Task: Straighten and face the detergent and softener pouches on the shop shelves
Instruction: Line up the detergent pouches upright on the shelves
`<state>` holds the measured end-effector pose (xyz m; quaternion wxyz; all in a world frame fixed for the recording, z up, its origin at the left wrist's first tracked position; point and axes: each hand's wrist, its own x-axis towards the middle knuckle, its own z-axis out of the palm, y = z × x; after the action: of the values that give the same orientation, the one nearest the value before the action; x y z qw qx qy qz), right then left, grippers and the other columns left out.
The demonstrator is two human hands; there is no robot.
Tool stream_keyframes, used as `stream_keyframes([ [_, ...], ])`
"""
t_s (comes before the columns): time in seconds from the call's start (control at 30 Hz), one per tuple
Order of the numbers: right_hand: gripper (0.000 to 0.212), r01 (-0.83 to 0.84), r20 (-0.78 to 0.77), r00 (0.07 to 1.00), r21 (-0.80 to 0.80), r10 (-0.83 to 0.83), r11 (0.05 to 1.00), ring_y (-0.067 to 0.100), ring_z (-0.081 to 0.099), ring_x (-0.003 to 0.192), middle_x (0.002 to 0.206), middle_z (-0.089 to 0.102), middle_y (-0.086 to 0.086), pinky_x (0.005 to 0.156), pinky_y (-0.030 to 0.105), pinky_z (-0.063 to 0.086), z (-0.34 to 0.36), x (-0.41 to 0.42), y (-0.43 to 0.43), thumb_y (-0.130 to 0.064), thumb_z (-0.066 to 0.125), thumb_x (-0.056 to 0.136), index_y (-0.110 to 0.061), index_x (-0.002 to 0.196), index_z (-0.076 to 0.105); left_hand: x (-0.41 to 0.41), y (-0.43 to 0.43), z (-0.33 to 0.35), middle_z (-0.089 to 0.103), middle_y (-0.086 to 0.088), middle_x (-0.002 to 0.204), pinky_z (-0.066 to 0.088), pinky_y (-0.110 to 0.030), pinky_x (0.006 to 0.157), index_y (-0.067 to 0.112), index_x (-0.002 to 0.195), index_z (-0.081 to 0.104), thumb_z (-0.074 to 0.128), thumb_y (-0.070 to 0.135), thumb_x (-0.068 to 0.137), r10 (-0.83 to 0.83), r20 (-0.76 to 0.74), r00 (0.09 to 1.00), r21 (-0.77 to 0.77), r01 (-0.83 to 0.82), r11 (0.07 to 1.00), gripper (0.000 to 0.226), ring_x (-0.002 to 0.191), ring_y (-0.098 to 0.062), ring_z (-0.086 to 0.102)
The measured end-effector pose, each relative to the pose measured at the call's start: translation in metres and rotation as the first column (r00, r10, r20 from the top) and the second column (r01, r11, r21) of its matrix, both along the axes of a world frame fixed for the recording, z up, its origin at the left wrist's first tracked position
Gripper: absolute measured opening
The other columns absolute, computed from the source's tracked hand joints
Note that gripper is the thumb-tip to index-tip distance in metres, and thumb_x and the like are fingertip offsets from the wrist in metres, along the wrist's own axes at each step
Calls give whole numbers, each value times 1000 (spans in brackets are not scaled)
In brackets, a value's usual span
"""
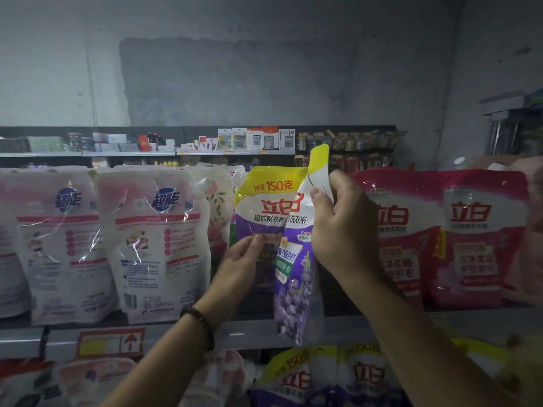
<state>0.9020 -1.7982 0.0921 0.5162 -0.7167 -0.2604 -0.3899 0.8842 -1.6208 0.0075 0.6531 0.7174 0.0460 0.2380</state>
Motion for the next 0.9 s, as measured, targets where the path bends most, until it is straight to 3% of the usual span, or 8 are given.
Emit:
stream_keyframes([
  [0.07, 17, -66, -29, 997, 33, 67, 997, 10, 75, 71, 84, 73, -4, 52, 41, 62, 1, -2, -6, -25, 58, 110, -15, 96, 60, 1, 2, 2, 80, -3, 117, 57, -59, 103, 24, 123, 74, 49, 51, 109, -74, -60, 995, -66, 70, 995, 39, 109, -28, 78],
  [0.17, 14, -121, -14, 992, 58, 122, 991, 18, 75, 75, 88, 75, -1, 56, 48, 61, 8, -5, -14, -24, 59, 109, -15, 101, 66, -1, -3, 6, 81, -6, 114, 59, -52, 100, 17, 124, 74, 47, 55, 108, -131, -160, 978, -144, 108, 984, 49, 106, -28, 79],
  [0.3, 11, -209, -42, 976, 100, 214, 973, 13, 76, 79, 91, 77, -6, 65, 48, 63, 15, 0, -19, -19, 61, 108, -15, 103, 71, -4, -4, 4, 78, -16, 122, 58, -51, 97, 12, 128, 72, 50, 54, 106, -254, -134, 958, -290, 207, 934, 52, 111, -35, 76],
  [0.47, 13, -276, -61, 957, 111, 284, 955, 20, 76, 80, 92, 77, 1, 66, 51, 62, 12, 8, -18, -17, 64, 106, -7, 102, 70, -8, 0, 4, 77, -18, 123, 62, -39, 76, 7, 127, 72, 54, 41, 108, -281, -116, 953, -315, 233, 920, 43, 103, -29, 78],
  [0.6, 10, -373, -71, 922, 112, 382, 921, 12, 78, 83, 94, 80, -3, 73, 45, 66, 13, 18, -19, -12, 64, 105, -11, 104, 73, -9, 10, 4, 74, -18, 130, 60, -43, 86, 11, 134, 70, 56, 37, 108, -277, -101, 956, -305, 235, 923, 39, 112, -32, 75],
  [0.73, 12, -459, -119, 876, 96, 468, 883, 19, 79, 90, 100, 80, -1, 81, 51, 65, 13, 33, -23, -12, 62, 106, -15, 109, 73, -17, 21, 8, 75, -18, 127, 56, -51, 97, 9, 134, 65, 66, 31, 98, -246, -78, 966, -344, 205, 916, 42, 112, -34, 75],
  [0.9, 11, -445, -109, 886, 79, 451, 892, 41, 74, 89, 96, 77, 11, 74, 63, 62, 9, 53, -22, -18, 63, 107, -10, 103, 70, -29, 23, 17, 78, -17, 121, 67, -46, 81, 2, 135, 56, 66, 21, 100, -190, -28, 981, -286, 174, 942, 41, 106, -35, 78],
])
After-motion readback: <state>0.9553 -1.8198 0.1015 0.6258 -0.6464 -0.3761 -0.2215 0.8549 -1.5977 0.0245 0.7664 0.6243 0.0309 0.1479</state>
